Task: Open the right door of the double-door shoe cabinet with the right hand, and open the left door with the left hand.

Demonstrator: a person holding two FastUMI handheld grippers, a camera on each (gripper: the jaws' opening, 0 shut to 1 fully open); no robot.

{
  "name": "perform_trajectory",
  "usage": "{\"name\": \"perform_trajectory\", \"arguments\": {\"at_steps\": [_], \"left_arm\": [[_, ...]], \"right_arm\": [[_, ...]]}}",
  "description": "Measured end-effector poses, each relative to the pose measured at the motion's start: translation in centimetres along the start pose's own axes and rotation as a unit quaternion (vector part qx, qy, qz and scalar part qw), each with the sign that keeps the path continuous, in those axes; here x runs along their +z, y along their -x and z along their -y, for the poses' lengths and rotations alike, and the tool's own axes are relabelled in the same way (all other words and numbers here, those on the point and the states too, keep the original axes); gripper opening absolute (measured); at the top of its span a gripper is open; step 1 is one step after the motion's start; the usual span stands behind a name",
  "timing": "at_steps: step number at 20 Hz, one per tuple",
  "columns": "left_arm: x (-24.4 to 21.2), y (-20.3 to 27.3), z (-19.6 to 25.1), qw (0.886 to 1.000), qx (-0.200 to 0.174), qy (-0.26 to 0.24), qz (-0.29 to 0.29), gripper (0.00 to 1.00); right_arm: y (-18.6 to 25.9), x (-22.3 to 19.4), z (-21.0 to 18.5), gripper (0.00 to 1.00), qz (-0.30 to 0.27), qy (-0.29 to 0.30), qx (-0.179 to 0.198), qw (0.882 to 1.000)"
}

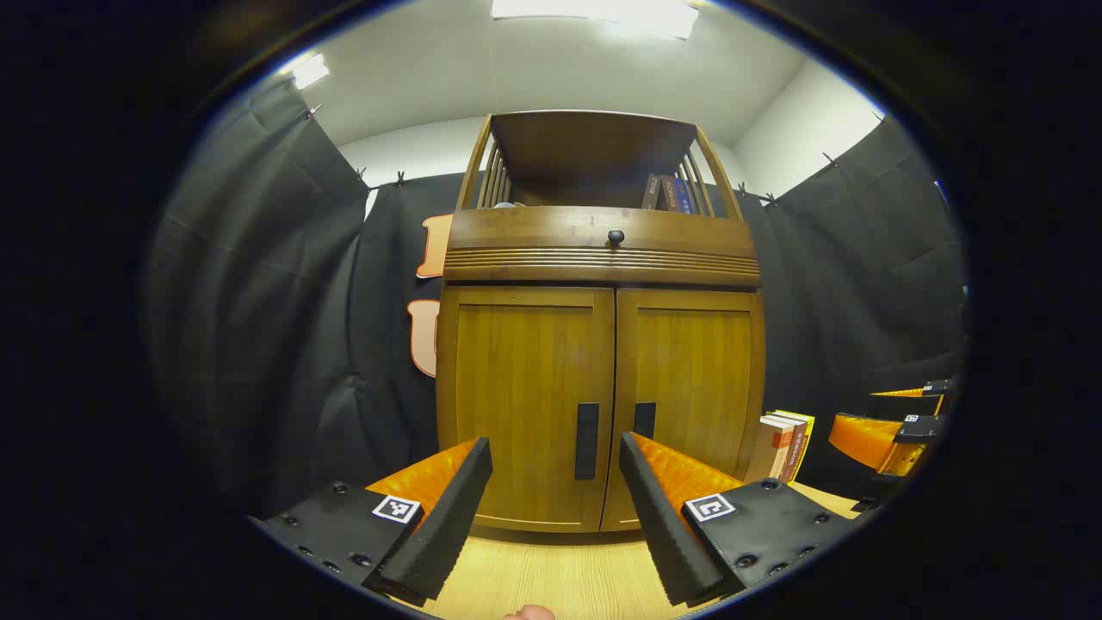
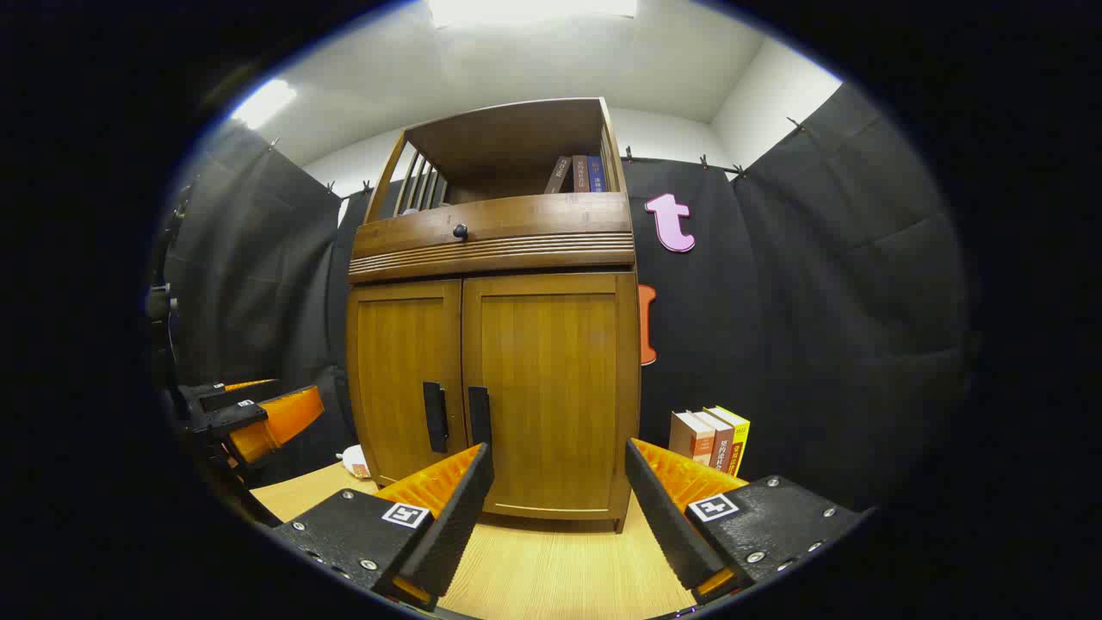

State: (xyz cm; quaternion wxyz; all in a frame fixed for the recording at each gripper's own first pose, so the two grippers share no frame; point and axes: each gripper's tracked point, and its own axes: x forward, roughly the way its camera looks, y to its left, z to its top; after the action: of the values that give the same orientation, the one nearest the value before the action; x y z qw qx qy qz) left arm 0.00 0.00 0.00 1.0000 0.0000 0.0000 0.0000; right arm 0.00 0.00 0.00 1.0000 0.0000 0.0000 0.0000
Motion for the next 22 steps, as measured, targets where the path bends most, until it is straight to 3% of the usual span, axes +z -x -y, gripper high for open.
{"name": "perform_trajectory", "arguments": {"at_steps": [22], "left_arm": [[0.47,-0.99,0.25,1.000,0.002,0.000,0.009,0.94]], "right_arm": [[-0.27,-0.34,0.78,0.94,0.005,0.004,-0.013,1.000]]}}
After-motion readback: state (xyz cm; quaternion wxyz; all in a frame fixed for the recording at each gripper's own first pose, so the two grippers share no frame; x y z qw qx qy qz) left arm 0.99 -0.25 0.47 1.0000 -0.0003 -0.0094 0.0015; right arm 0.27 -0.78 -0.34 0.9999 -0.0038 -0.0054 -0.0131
